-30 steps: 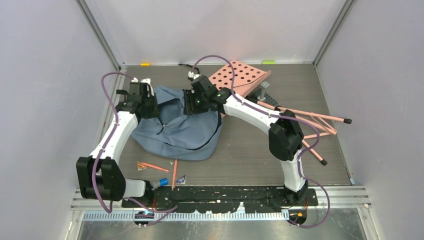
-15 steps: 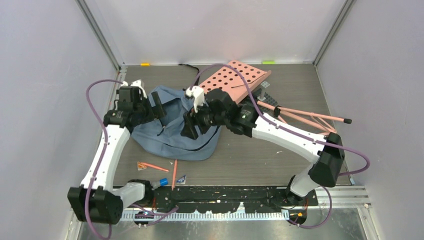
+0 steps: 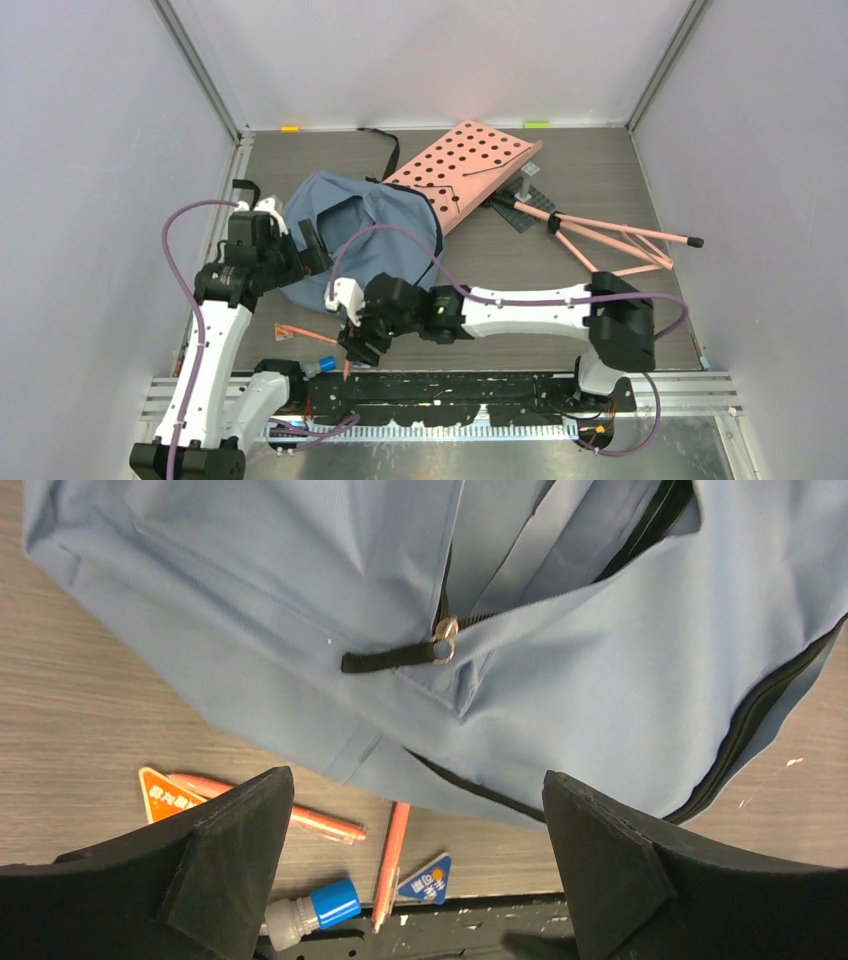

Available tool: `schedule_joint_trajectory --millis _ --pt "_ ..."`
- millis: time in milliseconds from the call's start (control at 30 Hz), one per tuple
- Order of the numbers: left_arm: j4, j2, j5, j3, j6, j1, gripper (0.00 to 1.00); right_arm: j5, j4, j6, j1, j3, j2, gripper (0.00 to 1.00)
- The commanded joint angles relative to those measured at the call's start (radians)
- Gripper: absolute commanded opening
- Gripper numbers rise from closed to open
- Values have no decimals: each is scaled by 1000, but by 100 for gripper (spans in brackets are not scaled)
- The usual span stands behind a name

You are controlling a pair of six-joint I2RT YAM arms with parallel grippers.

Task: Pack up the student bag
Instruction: Pick up the stationery from the center of the board.

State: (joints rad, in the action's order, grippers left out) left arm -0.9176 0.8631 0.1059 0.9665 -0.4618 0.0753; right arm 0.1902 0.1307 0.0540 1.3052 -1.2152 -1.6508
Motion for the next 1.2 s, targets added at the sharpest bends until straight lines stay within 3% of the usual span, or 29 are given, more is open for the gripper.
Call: schedule_joint_trajectory --millis 0,267,533,733,1033,1167 --pt "39 -58 57 -75 46 -7 99 -124 -144 -88 28 58 -96 67" --pt "155 -122 17 -157 98 -6 99 -202 -203 -190 58 47 -257 68" --pt "164 -221 -31 -184 95 -7 99 -207 -189 -218 58 76 -255 64" --pt "163 -240 -44 -189 91 -7 99 -216 -178 -215 60 80 -270 53" --pt "157 -245 -50 -187 87 -7 99 -228 -218 -183 63 107 -232 18" --pt "157 -256 -55 -189 86 -8 99 -267 -244 -146 63 145 -176 13"
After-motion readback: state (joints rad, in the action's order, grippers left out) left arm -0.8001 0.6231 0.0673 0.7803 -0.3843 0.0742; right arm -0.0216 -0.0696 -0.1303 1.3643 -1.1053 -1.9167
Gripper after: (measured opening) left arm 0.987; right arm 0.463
